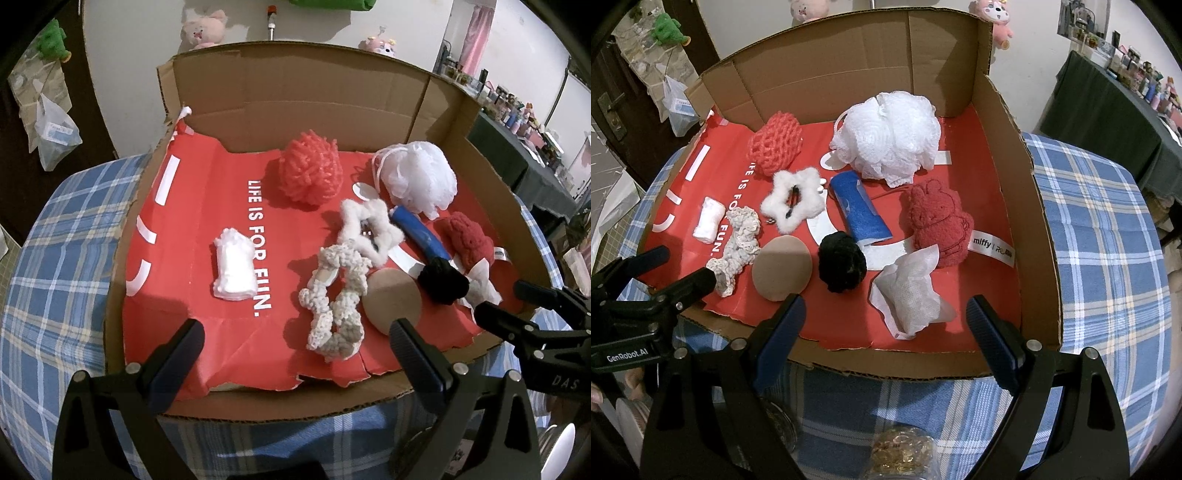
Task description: Organize soft objects
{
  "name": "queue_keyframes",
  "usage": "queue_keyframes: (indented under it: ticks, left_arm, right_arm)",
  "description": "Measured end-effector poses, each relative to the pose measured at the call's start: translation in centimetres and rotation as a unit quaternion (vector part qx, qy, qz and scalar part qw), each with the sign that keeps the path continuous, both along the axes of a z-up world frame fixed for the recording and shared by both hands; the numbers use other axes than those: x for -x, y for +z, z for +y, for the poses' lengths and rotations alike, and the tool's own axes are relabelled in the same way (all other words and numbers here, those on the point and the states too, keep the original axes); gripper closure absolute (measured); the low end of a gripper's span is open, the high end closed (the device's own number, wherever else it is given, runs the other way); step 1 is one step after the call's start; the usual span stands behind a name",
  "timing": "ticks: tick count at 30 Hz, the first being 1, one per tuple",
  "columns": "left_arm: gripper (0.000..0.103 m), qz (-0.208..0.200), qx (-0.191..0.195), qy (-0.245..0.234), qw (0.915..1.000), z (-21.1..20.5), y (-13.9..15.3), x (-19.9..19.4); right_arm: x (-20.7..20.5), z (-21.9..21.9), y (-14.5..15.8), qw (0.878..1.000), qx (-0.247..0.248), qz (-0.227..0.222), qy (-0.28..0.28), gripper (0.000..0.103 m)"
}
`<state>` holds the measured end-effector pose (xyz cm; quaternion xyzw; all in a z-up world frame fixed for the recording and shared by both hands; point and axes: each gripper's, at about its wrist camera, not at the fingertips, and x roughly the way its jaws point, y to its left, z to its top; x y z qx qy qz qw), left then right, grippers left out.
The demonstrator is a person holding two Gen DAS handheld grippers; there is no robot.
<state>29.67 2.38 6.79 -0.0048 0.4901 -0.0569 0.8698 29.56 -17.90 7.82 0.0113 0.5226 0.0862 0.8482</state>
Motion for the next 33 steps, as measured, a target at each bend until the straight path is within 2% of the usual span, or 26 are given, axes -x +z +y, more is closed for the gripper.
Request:
queue_keyframes:
  ticks: [33]
  left_arm:
    - [0.001,0.0,-0.004,-0.002,1.0,-0.07,-0.11,-0.1]
  right_arm:
    - [0.1,-0.18,0.14,1.0,-0.003,-0.001,-0.001,0.014]
